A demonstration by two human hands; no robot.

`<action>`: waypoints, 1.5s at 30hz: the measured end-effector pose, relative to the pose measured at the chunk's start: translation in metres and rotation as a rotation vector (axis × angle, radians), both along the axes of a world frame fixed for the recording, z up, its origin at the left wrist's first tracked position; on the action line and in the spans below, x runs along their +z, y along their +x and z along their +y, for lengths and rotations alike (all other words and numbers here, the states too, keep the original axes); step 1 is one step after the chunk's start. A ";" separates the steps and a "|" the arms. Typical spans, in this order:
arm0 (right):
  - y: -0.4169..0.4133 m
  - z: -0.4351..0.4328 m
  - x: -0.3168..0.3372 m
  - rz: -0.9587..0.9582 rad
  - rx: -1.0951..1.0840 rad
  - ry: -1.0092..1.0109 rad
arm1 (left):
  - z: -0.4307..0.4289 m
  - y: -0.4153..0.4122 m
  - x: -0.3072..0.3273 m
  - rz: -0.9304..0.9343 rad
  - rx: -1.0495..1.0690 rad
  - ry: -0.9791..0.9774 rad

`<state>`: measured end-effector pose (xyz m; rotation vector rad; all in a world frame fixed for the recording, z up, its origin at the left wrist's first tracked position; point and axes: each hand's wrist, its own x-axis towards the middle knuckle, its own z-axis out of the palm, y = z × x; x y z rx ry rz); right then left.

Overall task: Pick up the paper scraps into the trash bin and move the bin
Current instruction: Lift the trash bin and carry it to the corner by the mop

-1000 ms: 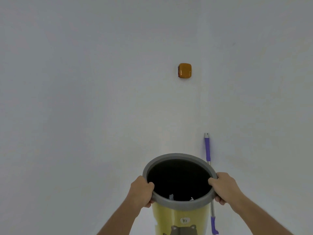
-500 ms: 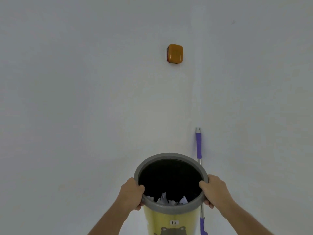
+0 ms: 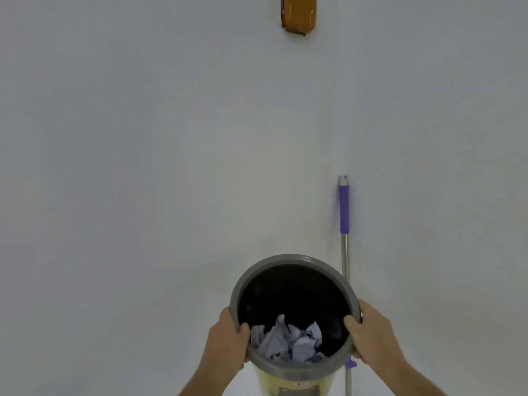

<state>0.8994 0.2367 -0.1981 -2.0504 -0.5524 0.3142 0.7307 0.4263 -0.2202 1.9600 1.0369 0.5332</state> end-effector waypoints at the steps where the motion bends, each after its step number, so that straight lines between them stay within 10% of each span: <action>1: -0.002 0.003 -0.020 -0.004 0.000 -0.010 | 0.002 -0.002 -0.020 0.000 -0.011 0.004; 25: -0.028 0.045 -0.668 0.101 -0.015 -0.269 | 0.027 -0.030 -0.672 0.216 0.067 -0.067; 45: -0.035 0.050 -0.796 0.131 0.019 -0.404 | 0.022 -0.036 -0.795 0.326 0.072 -0.163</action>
